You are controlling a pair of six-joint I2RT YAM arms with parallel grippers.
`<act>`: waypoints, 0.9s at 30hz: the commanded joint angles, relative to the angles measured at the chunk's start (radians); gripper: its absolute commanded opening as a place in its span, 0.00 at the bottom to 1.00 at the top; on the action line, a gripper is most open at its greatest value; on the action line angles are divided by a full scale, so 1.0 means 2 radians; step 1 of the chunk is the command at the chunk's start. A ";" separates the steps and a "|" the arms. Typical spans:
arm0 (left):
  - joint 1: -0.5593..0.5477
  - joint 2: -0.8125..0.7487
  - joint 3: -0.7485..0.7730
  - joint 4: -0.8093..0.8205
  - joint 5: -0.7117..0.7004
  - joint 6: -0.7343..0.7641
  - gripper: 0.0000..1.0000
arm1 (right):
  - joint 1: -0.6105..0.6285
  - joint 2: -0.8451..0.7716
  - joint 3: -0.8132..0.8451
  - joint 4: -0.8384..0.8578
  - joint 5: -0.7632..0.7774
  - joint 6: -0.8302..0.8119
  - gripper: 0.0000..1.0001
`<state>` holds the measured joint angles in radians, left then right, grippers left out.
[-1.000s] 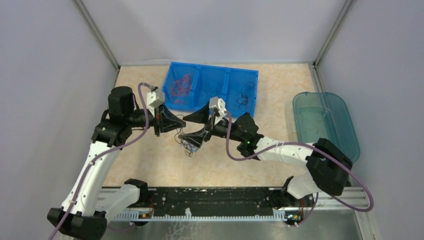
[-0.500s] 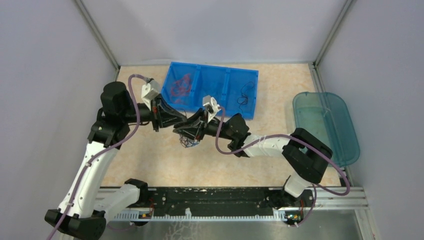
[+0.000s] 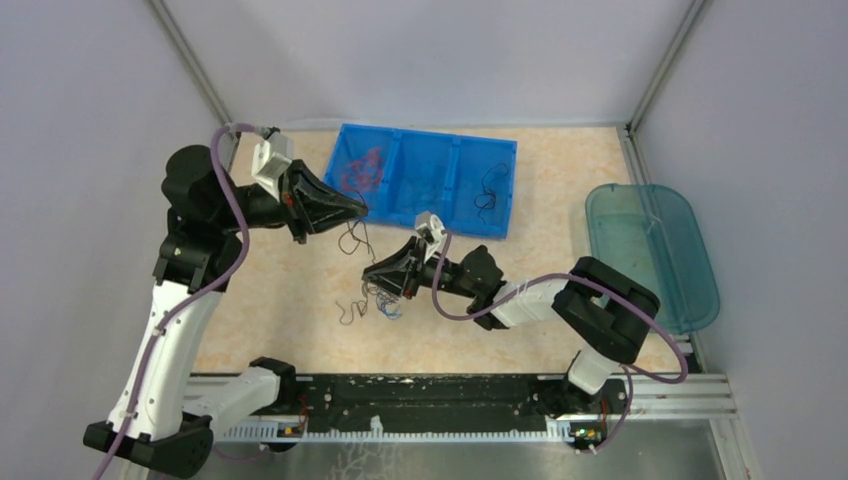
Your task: Untangle the cables
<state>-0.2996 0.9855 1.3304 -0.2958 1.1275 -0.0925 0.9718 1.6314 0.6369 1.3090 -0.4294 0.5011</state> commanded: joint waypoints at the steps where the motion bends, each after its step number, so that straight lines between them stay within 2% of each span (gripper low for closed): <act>1: -0.002 0.004 0.039 0.031 0.001 -0.021 0.00 | 0.002 0.006 -0.008 0.042 0.011 0.005 0.19; 16: -0.002 0.030 0.131 0.060 -0.026 -0.031 0.00 | 0.013 0.023 -0.030 -0.020 0.054 -0.036 0.23; 22: -0.002 0.042 0.176 0.080 -0.065 -0.023 0.00 | 0.016 0.027 -0.035 -0.032 0.074 -0.048 0.29; 27: -0.002 0.053 0.214 0.095 -0.098 -0.020 0.00 | 0.016 0.028 -0.038 -0.047 0.090 -0.058 0.30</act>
<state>-0.2996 1.0878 1.6752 -0.1951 1.0069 -0.1356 0.9909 1.6772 0.5797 1.2488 -0.2874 0.4244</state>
